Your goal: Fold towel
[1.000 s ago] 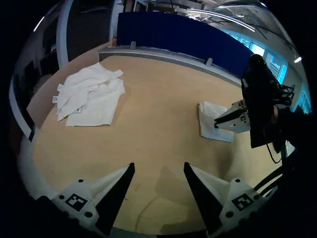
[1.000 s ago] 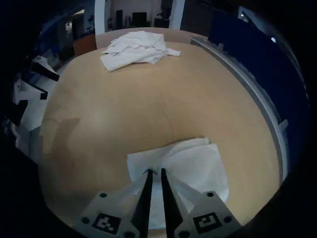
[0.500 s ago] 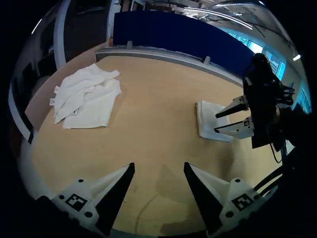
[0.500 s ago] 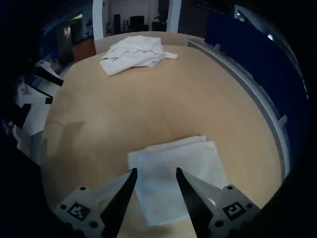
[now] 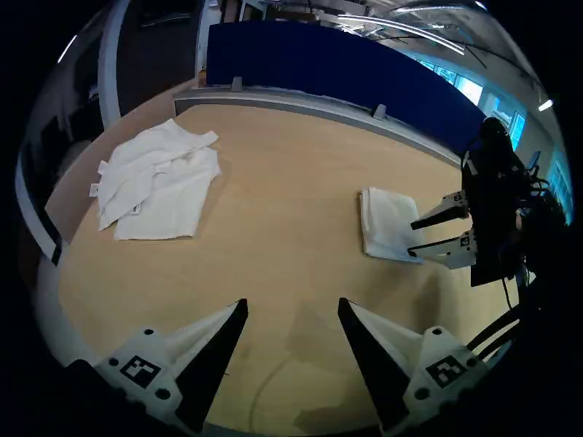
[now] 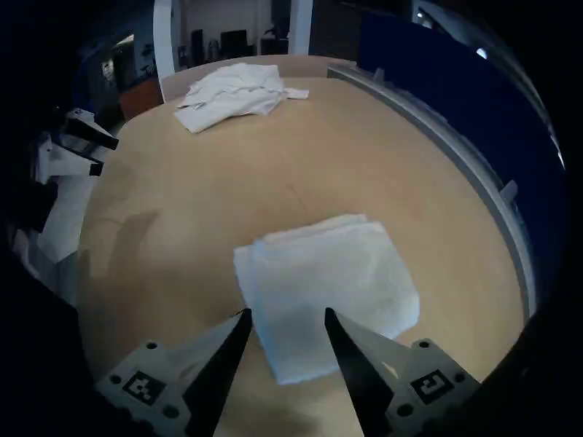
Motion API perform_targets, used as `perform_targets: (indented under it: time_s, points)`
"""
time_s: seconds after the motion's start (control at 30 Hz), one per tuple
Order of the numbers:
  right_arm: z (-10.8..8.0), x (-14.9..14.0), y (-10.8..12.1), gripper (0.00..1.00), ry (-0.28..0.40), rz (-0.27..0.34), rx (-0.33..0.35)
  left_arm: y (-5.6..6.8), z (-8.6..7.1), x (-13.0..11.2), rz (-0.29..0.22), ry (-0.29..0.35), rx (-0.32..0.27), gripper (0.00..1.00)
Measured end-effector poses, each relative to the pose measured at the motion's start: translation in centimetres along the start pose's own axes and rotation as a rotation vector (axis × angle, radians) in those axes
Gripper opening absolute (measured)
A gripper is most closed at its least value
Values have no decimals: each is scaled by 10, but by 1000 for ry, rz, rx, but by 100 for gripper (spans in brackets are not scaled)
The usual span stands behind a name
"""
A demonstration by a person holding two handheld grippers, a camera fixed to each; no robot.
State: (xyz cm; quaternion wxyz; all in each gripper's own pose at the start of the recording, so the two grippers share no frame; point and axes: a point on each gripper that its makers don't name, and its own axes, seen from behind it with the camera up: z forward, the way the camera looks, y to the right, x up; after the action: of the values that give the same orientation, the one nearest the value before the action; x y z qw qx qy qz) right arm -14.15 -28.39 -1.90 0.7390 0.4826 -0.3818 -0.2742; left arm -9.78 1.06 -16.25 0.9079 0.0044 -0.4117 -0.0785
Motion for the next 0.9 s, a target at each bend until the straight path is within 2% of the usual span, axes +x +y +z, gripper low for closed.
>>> perform_targets:
  time_s: [0.53, 0.9]
  points:
    - [-20, -47, 0, 76, -39, 71, -46, 12, 2, -3, 10, 0, -19, 92]
    - [-17, -64, -2, 61, -65, 121, -60, 12, 1, -3, 5, 0, -22, 92]
